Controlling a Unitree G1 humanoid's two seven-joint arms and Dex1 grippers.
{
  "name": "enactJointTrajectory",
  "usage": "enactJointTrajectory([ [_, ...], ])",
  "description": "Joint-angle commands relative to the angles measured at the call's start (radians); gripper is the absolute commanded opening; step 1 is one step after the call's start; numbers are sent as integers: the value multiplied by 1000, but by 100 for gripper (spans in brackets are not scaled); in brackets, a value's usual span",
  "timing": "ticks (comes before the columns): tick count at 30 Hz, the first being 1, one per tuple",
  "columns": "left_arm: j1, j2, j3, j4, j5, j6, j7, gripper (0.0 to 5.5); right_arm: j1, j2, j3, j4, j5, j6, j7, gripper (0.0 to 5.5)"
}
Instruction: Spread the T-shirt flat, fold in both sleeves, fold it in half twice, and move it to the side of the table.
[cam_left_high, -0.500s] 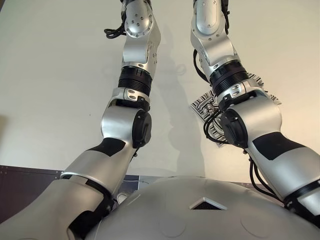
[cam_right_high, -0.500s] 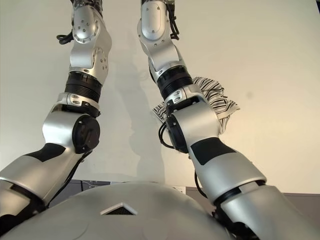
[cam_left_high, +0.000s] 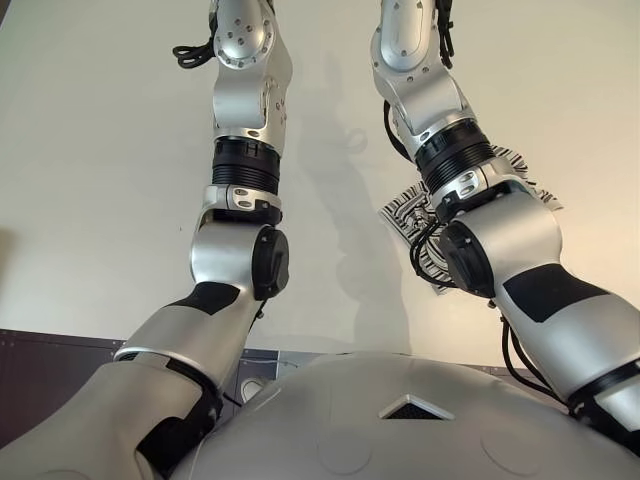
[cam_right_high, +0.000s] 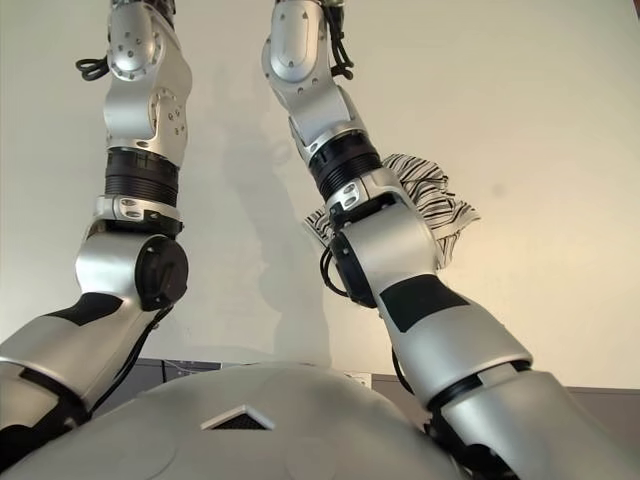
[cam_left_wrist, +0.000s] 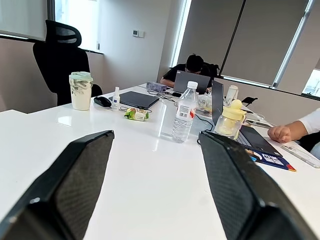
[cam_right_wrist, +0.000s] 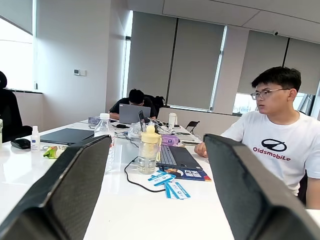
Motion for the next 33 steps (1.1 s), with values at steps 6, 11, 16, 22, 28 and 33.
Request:
enactJointTrajectory([
  [6, -34, -44, -12, 100, 24, -71, 58, 314, -4, 65, -32, 39, 53, -37, 142, 338],
  [11, -21, -46, -11, 96, 31, -105, 92, 314, -10, 69, -46, 56, 63, -47, 177, 338],
  [16, -25, -56, -13, 105, 24, -122, 98, 314, -8, 57, -53, 55, 64, -49, 190, 338],
  [22, -31, -65, -5, 127, 8, -142, 87, 314, -5, 48, -61, 56, 63, -43, 212, 338],
  [28, 144, -77, -27, -178, -102, -37, -77, 314, 226, -77, -79, -310, 190, 93, 503, 338],
  [33, 743, 123, -186, -982, -192, 325, -310, 314, 809, -613, -140, -1022, 211, 314, 975, 338],
])
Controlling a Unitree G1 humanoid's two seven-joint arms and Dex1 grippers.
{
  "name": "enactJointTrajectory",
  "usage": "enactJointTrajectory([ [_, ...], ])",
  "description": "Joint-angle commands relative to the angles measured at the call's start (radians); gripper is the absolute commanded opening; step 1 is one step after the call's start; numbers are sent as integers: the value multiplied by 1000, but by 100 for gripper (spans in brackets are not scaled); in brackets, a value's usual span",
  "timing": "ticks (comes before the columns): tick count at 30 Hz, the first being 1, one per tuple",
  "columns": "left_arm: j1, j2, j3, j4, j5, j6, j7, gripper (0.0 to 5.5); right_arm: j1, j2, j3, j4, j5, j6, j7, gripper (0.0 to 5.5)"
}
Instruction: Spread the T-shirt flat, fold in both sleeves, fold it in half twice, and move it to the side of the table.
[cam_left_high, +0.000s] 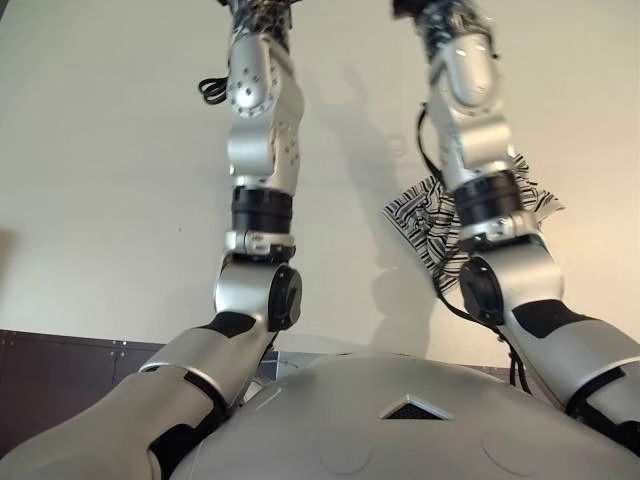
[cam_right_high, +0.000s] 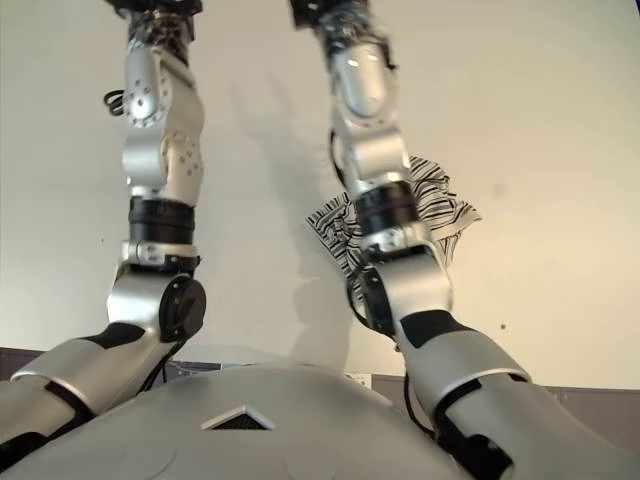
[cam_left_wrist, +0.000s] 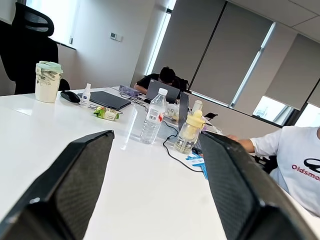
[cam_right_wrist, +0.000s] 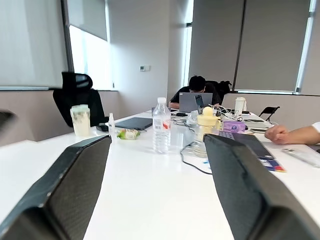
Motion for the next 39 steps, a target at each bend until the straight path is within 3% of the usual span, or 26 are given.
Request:
enactJointTrajectory([
  [1, 529, 204, -169, -606, -34, 294, -185, 314, 496, -479, -45, -580, 37, 184, 438, 338],
  [6, 732, 313, -313, -737, -17, 361, -296, 314, 732, -783, -47, -623, 66, 85, 794, 338],
  [10, 764, 356, -351, -758, -29, 429, -360, 314, 775, -860, 7, -634, 58, 46, 942, 338],
  [17, 765, 404, -412, -799, -12, 522, -419, 314, 724, -578, 364, -558, -297, 115, 729, 338],
  [22, 774, 472, -419, -816, 28, 541, -446, 314, 573, -364, 477, -510, -338, 185, 650, 338],
  [24, 772, 517, -440, -795, 82, 511, -463, 314, 589, -310, 438, -595, -266, 229, 616, 338],
  [28, 792, 542, -482, -736, 198, 440, -440, 314, 645, -373, 122, -859, 88, 416, 675, 338],
  [31, 761, 504, -504, -634, 251, 410, -412, 314, 526, -478, -117, -721, 240, 520, 701, 338],
  [35, 724, 506, -539, -528, 292, 410, -452, 314, 544, -588, 80, -386, -83, 279, 647, 338],
  [39, 754, 589, -557, -521, 315, 412, -532, 314, 664, -603, 196, -278, -234, 159, 588, 338],
])
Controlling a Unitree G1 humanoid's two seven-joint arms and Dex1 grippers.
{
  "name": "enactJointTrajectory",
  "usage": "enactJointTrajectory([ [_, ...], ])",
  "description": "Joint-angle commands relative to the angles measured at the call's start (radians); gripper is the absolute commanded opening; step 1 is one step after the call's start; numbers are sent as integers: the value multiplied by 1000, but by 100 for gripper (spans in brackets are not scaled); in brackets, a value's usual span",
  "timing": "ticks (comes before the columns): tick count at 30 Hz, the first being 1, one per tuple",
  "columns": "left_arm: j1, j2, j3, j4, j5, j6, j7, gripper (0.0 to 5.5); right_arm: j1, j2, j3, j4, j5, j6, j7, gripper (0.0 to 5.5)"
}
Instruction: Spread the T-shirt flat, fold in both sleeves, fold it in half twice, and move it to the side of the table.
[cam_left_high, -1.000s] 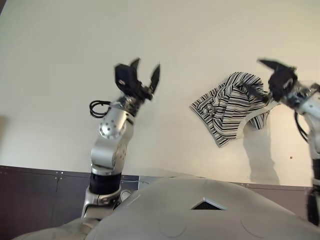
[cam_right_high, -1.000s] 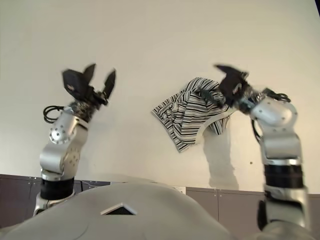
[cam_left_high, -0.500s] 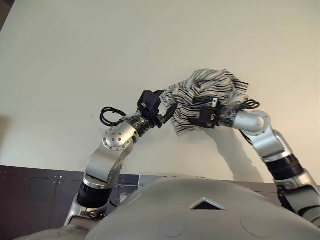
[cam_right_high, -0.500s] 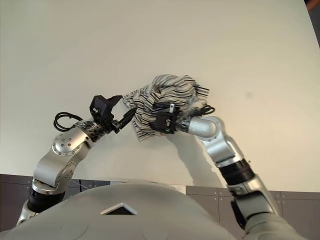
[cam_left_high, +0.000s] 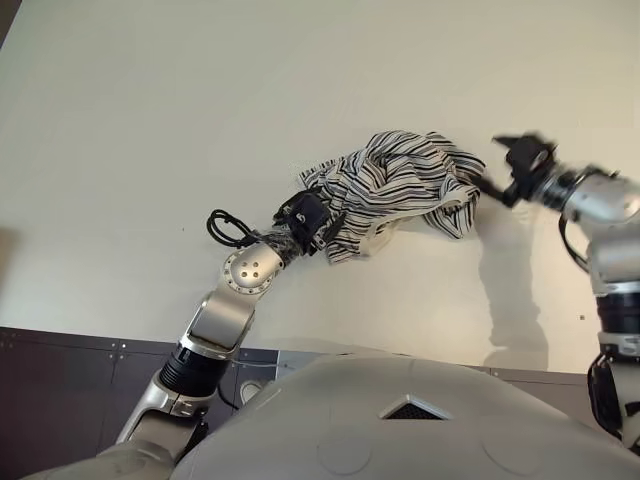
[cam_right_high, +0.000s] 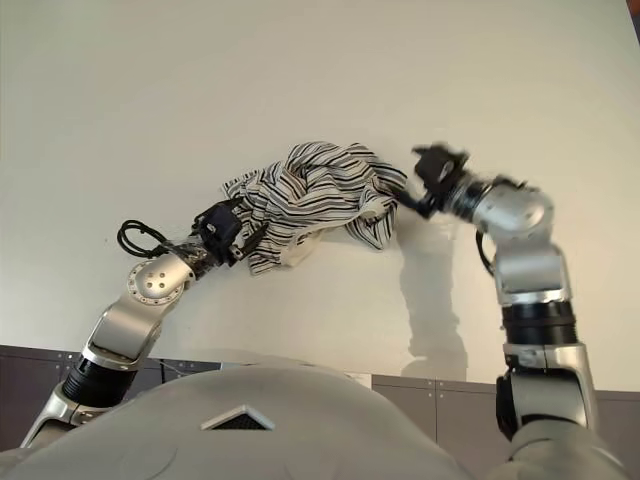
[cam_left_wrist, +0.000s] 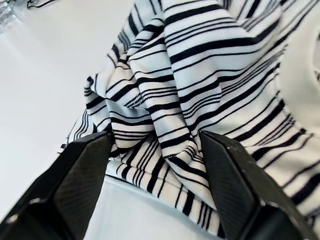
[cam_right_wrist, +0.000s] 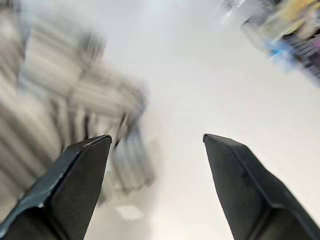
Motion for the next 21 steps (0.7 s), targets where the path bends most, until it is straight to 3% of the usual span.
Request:
enactJointTrajectory([
  [1, 65, 106, -31, 36, 38, 32, -93, 314, 68, -15, 78, 120, -134, -24, -65, 338],
  [5, 117, 284, 13, 71, 48, -89, -210, 314, -52, -4, 24, 308, -187, 13, -265, 338],
  [10, 61, 364, 145, 264, 27, -285, -248, 314, -166, 37, 23, 442, -213, 0, -393, 338],
  [12, 26, 347, 185, 262, -3, -336, -256, 314, -141, 69, 20, 386, -176, -19, -376, 338],
  [15, -39, 232, 269, 139, -147, -286, -227, 314, -79, 116, -40, 186, -13, -37, -294, 338],
  [18, -83, 172, 358, 28, -283, -171, -204, 314, -43, 133, -119, -80, 225, 95, -173, 338],
  [21, -72, 179, 413, -15, -353, -89, -226, 314, -25, 115, -99, -224, 322, 206, -73, 338],
])
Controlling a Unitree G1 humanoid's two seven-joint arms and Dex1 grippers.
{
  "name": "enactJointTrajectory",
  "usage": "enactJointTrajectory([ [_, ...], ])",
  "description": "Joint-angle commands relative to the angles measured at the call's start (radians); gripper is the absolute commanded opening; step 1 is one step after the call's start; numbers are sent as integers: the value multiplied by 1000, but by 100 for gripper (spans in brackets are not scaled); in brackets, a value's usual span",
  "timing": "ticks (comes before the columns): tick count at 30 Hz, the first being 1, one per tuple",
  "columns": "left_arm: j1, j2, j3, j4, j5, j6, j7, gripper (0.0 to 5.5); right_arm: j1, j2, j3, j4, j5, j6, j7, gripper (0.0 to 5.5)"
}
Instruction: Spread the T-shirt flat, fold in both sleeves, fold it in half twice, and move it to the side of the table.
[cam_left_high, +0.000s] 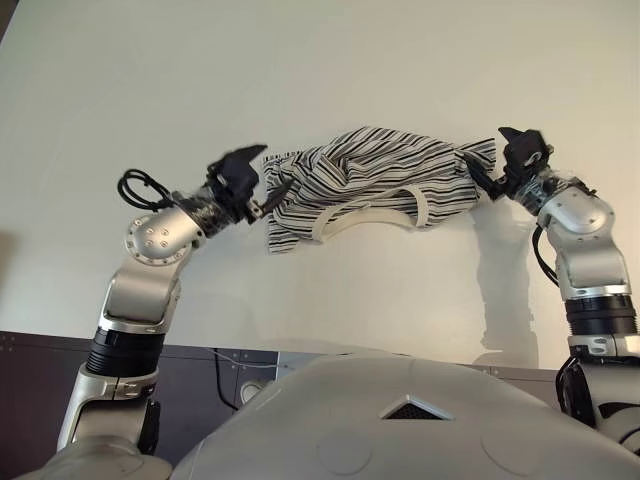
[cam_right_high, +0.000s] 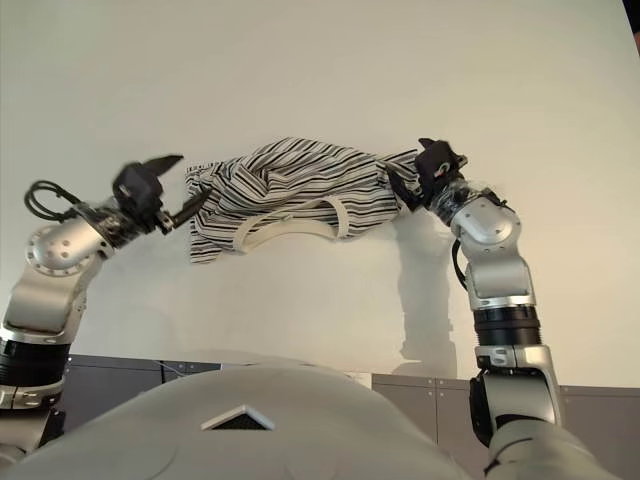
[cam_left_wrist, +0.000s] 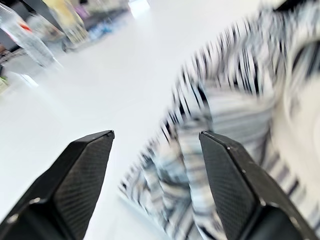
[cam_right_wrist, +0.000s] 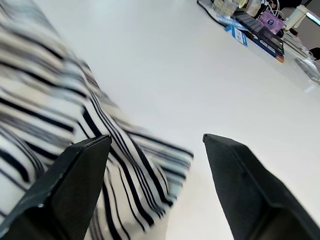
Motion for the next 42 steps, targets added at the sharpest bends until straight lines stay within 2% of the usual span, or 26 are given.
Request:
enactJointTrajectory([
  [1, 20, 28, 25, -18, -16, 75, -28, 314, 0, -25, 50, -95, 11, 103, 65, 338],
  [4, 80, 68, -97, 47, 143, 33, -37, 314, 29, -85, 175, -8, -193, 54, 54, 338],
  [6, 164, 87, -151, 51, 211, 3, -43, 314, 127, -171, 182, -23, -229, 8, 112, 338],
  [9, 263, 93, -133, 44, 230, -37, -39, 314, 204, -259, 164, -10, -247, -71, 161, 338],
  [13, 227, 93, -109, 111, 248, -84, -42, 314, 153, -216, 182, 69, -298, -71, 93, 338],
  [16, 234, 81, 19, 7, 56, -30, -99, 314, 154, -202, 192, 96, -323, -74, 56, 338],
  [19, 276, 99, 78, -75, -65, 40, -171, 314, 163, -206, 202, 122, -339, -87, 40, 338],
  [24, 308, 124, -4, -64, 17, 33, -208, 314, 131, -186, 222, 142, -351, -95, 31, 338],
  [30, 199, 80, -123, 61, 220, 57, -102, 314, 120, -175, 231, 145, -356, -97, 28, 338],
  [33, 212, 167, -177, 96, 349, 18, -110, 314, 129, -197, 219, 158, -360, -107, 30, 338],
  [37, 137, 221, -162, 297, 456, -15, -44, 314, 145, -264, 187, 189, -359, -159, 55, 338],
  [40, 88, 199, -131, 467, 482, -38, 55, 314, 132, -292, 180, 178, -294, -206, 154, 338],
  [42, 87, 176, -107, 492, 475, -58, 104, 314, 94, -285, 193, 217, -310, -232, 158, 338],
])
